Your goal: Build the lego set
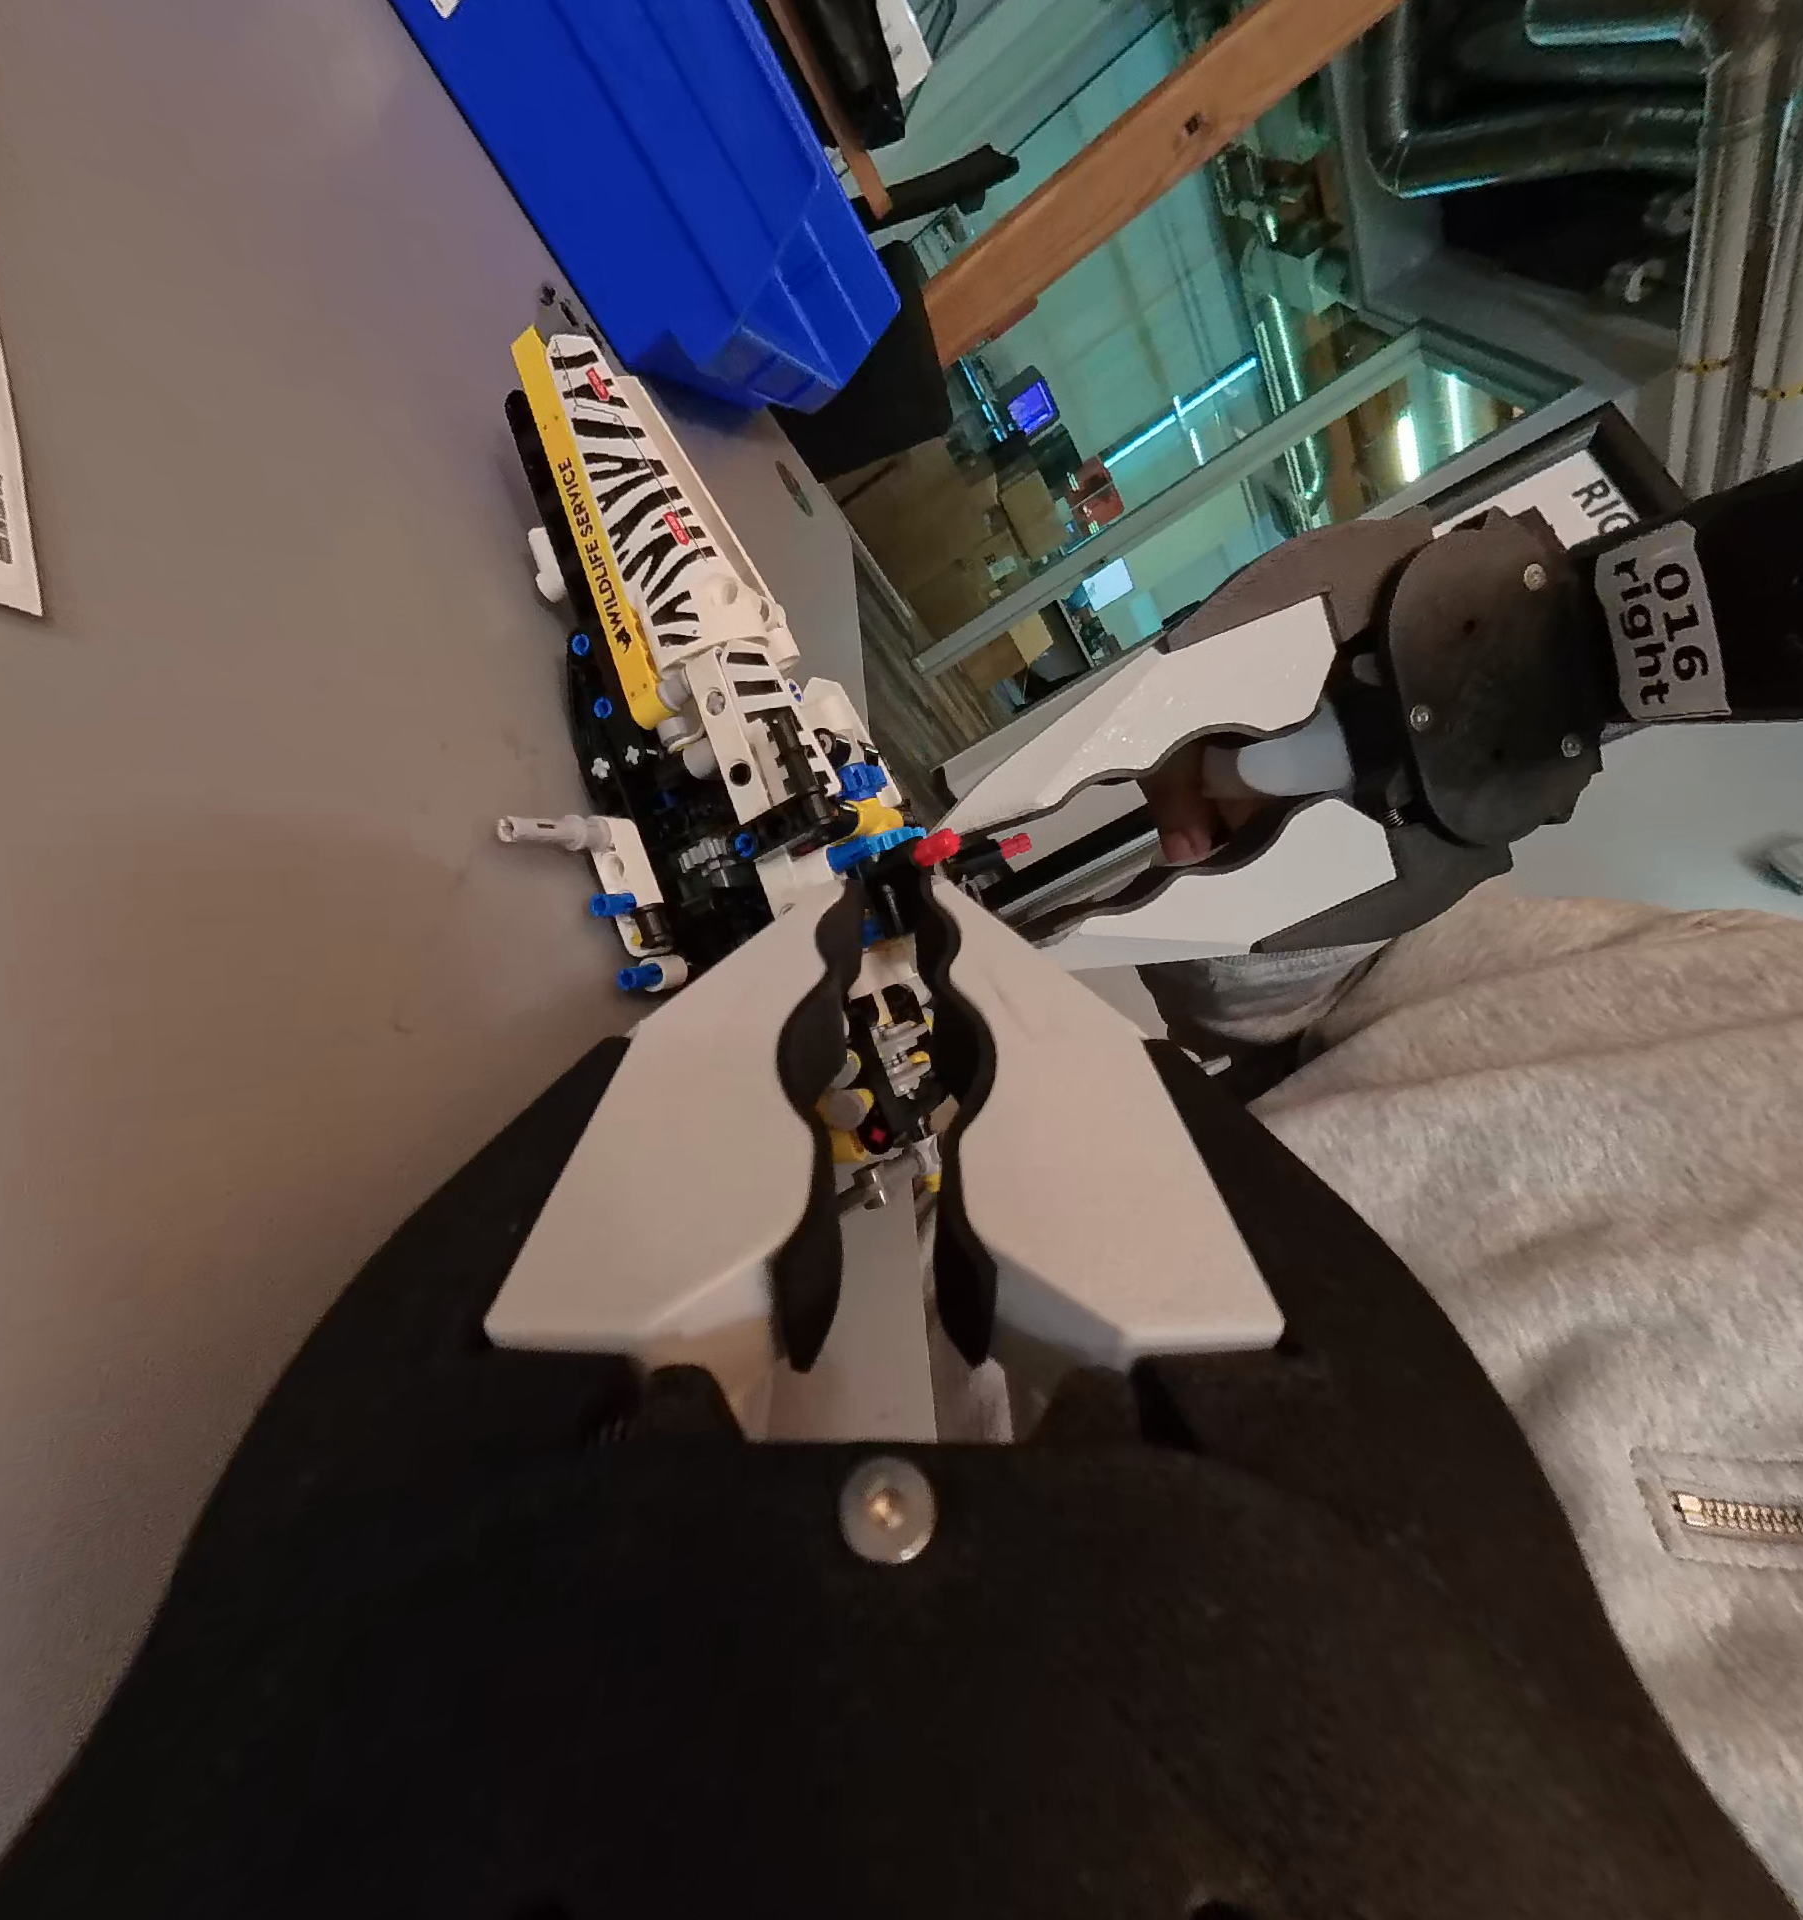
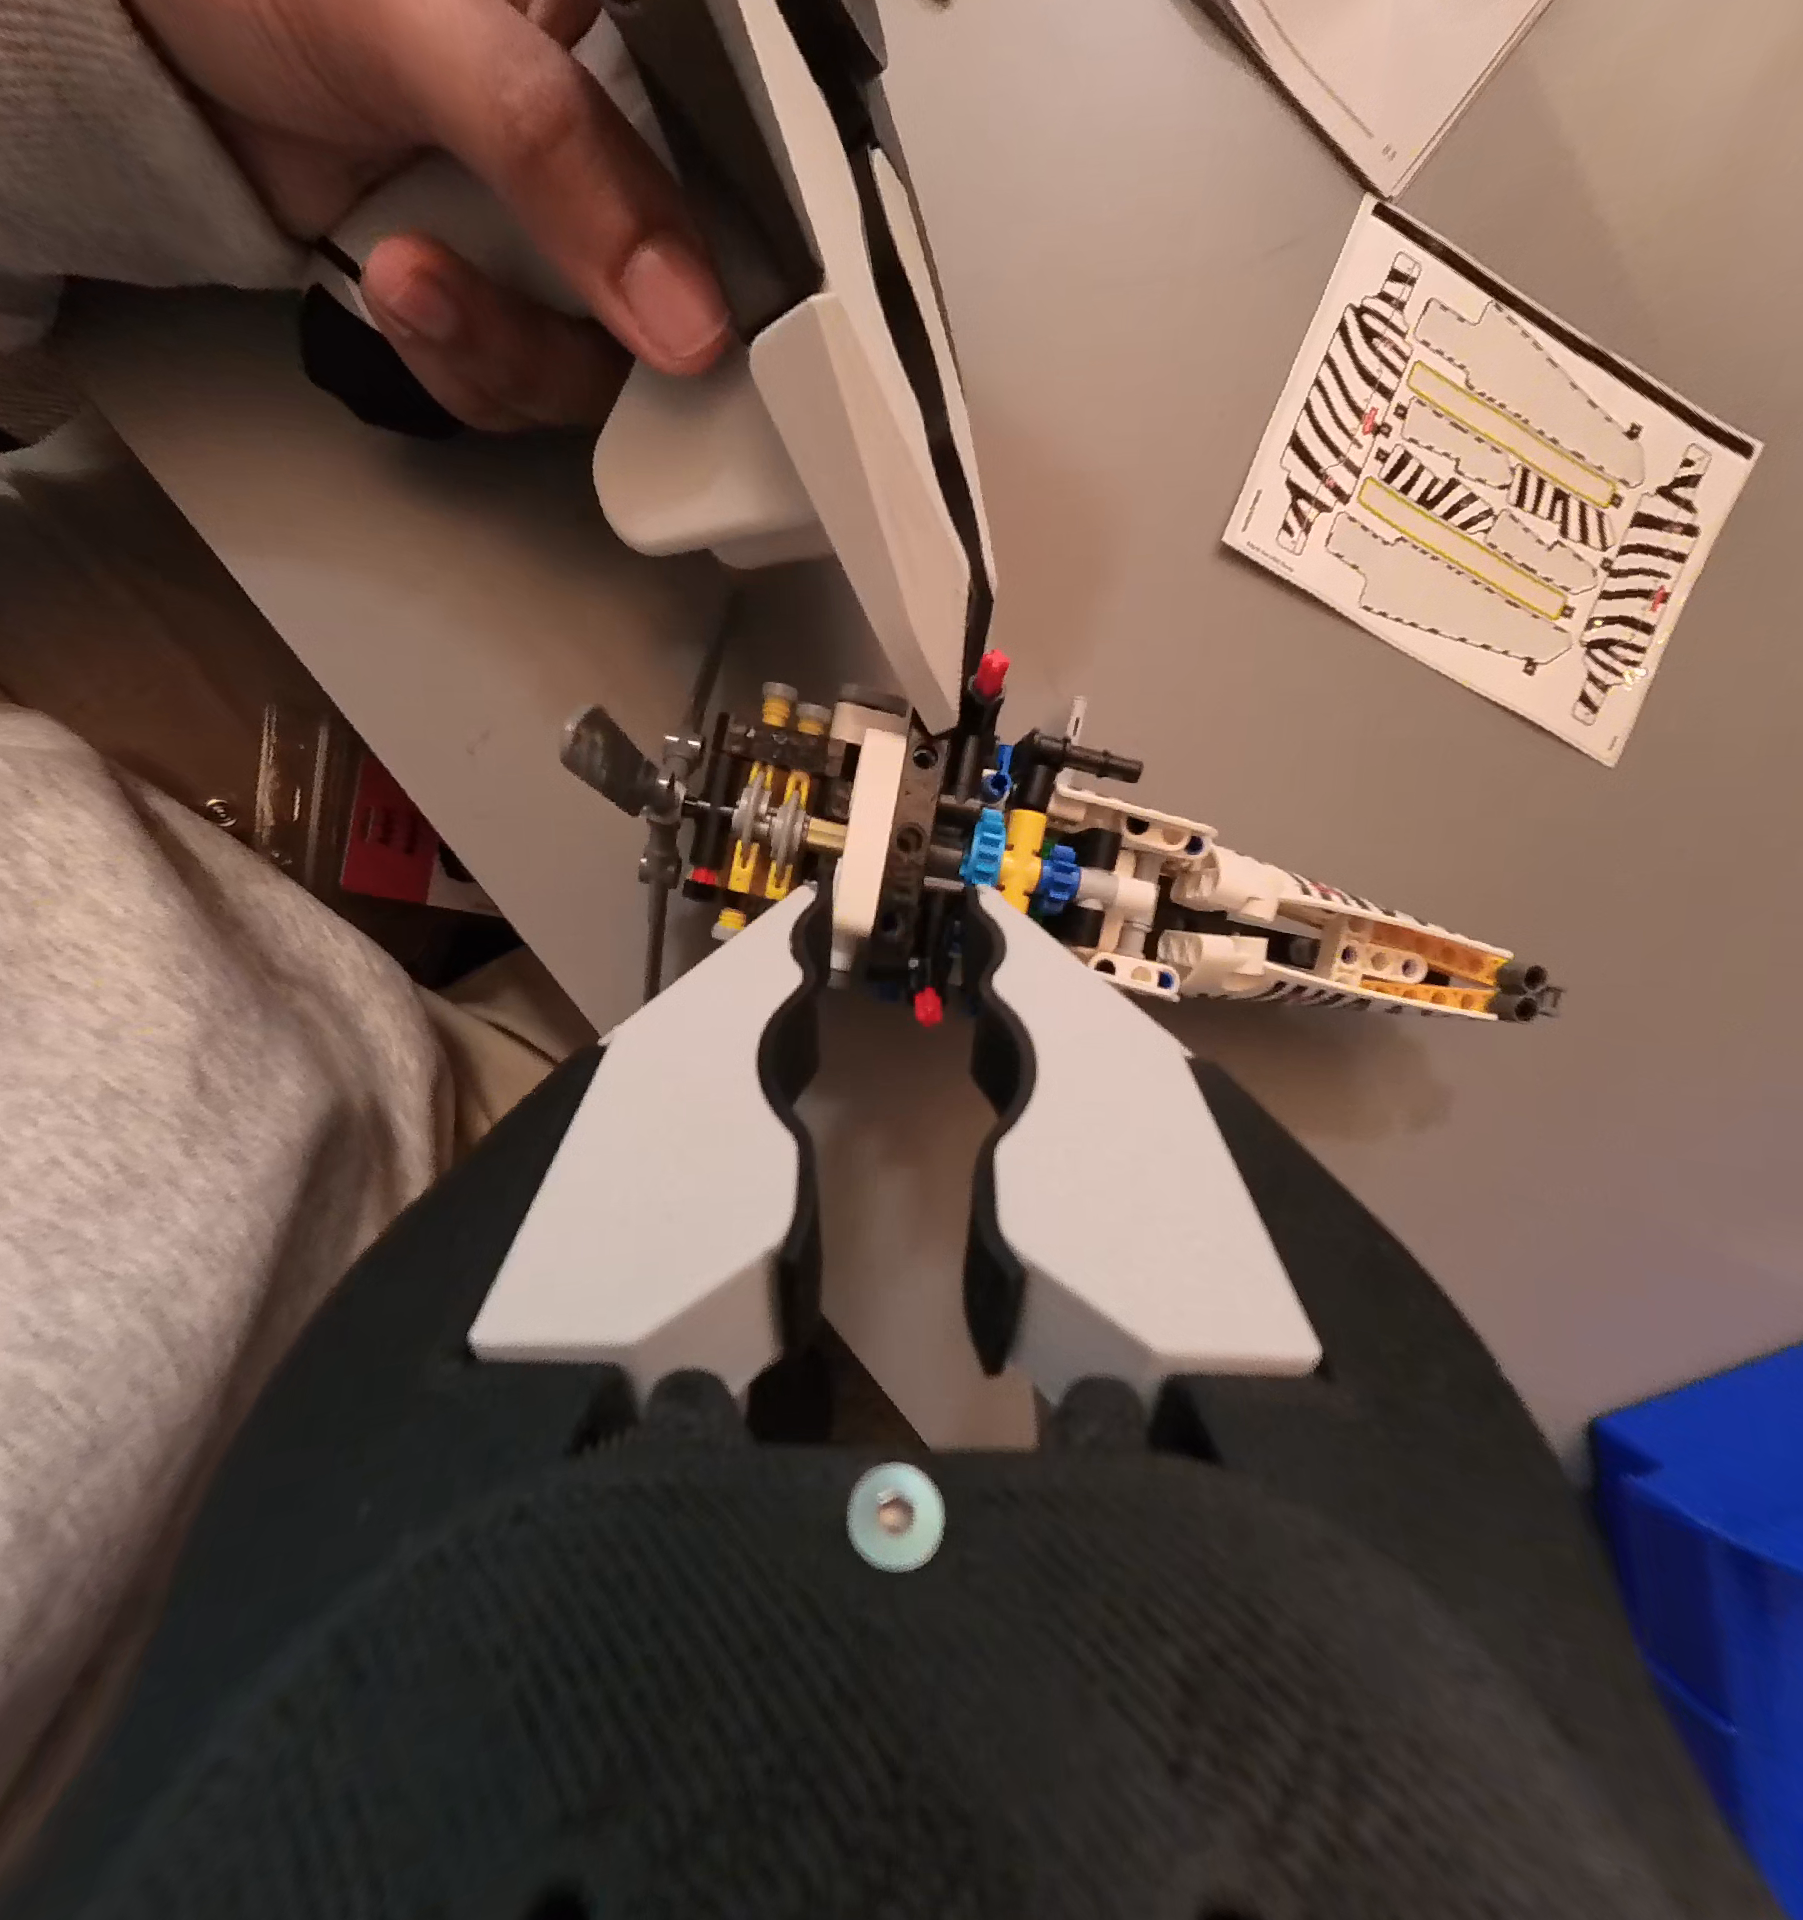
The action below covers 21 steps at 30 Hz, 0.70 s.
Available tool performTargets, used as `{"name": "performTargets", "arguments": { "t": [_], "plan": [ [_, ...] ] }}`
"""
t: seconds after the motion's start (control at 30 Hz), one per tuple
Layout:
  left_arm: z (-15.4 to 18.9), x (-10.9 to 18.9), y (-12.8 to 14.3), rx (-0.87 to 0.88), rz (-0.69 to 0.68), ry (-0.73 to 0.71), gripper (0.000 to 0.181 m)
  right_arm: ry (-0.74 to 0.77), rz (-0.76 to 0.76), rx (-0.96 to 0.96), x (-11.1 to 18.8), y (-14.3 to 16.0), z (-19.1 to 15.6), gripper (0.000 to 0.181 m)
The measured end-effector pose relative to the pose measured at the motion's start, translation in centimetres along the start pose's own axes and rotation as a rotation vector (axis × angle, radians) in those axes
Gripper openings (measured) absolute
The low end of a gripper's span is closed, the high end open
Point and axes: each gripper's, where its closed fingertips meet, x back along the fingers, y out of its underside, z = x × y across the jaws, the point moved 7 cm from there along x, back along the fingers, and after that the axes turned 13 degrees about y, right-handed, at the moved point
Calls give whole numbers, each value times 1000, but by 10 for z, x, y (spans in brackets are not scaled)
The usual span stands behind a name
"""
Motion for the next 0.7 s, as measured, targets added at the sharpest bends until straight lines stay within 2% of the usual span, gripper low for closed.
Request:
{"name": "performTargets", "arguments": {
  "t": [0.7],
  "plan": [
    [-1, -1, 0, 17, -10, -15, 6, -6, 0, 11, -2, 1, 1, 22]
  ]
}}
